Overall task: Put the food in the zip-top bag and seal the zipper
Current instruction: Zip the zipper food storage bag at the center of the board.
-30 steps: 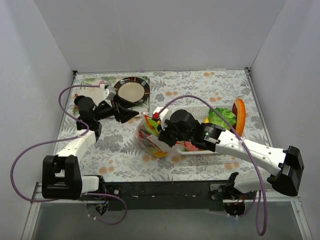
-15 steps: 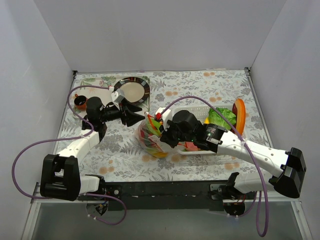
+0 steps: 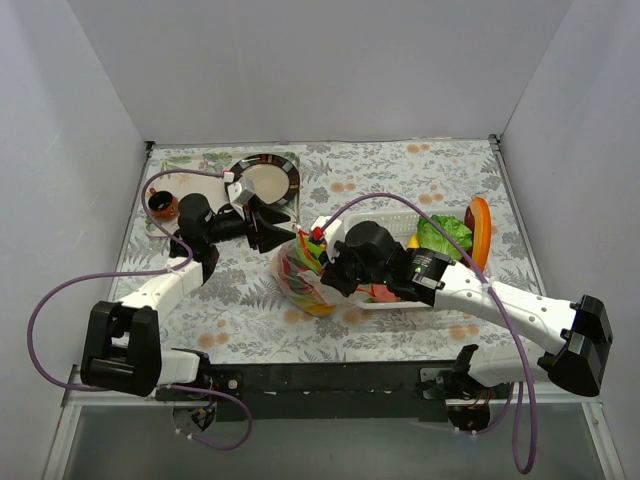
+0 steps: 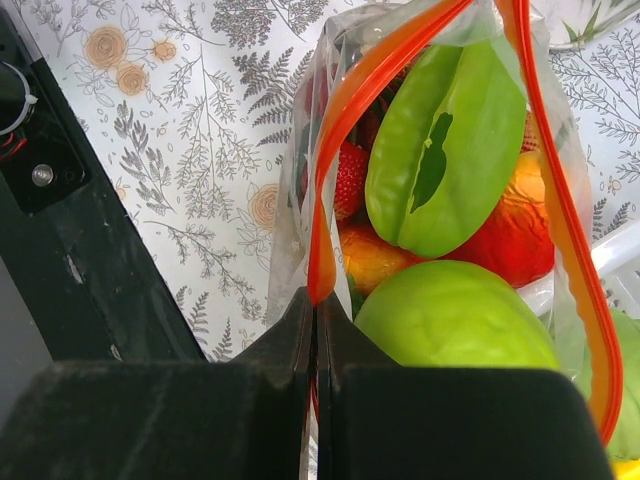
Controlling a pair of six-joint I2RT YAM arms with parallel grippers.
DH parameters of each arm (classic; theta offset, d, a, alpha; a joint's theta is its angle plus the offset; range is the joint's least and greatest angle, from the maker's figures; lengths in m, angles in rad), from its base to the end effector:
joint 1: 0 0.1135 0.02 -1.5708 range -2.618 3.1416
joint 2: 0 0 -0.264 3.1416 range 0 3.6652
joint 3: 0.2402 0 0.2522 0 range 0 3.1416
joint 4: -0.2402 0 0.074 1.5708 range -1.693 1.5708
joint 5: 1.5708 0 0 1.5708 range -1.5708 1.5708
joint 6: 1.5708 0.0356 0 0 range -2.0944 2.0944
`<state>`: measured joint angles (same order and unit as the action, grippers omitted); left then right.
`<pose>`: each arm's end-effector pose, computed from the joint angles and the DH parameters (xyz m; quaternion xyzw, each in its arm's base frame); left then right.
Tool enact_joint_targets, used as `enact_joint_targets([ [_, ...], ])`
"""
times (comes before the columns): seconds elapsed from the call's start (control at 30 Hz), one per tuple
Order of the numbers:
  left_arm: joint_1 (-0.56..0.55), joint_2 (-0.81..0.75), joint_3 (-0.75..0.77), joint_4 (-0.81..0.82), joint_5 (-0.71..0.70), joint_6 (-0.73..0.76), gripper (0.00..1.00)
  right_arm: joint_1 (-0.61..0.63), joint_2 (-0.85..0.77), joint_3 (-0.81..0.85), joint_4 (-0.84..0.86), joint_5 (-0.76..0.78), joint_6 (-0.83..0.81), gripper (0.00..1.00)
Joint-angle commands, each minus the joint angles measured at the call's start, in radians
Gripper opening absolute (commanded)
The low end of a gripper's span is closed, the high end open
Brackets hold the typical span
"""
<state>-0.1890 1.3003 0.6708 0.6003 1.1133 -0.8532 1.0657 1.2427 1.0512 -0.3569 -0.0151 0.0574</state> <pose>0.2616 -0.0826 0.2696 0.1494 0.6958 -0.6232 0.3243 0.1352 0.2456 0.3186 -0.4245 0.7618 0.2661 0.4106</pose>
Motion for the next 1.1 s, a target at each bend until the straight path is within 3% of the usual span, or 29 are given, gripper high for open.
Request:
enact_joint_targets([
  [0.0, -0.021, -0.004, 0.032, 0.03, -0.007, -0.006, 0.56, -0.007, -0.025, -0.002, 0.006, -0.008, 0.013, 0.01],
  [0.27, -0.032, -0.01, 0.026, 0.047, 0.01, -0.023, 0.53, -0.01, -0.032, -0.008, 0.006, 0.003, 0.015, 0.01],
  [0.37, -0.043, -0.001, 0.03, 0.027, 0.017, -0.012, 0.47, -0.012, -0.034, -0.01, 0.006, 0.004, 0.018, 0.01],
  [0.53, -0.047, 0.036, 0.067, -0.017, 0.063, -0.001, 0.08, -0.012, -0.04, -0.013, 0.006, 0.01, 0.022, 0.01],
  [0.6, -0.047, 0.04, 0.072, -0.008, 0.071, -0.003, 0.0, -0.013, -0.04, -0.014, 0.006, 0.01, 0.024, 0.01],
  [0.87, -0.049, 0.008, 0.073, 0.021, -0.009, 0.034, 0.0, -0.018, -0.046, -0.011, -0.004, 0.066, 0.033, 0.01],
  [1.07, -0.035, 0.043, 0.196, -0.091, 0.032, 0.04, 0.0, -0.019, -0.038, -0.01, -0.022, 0.086, 0.032, 0.01],
])
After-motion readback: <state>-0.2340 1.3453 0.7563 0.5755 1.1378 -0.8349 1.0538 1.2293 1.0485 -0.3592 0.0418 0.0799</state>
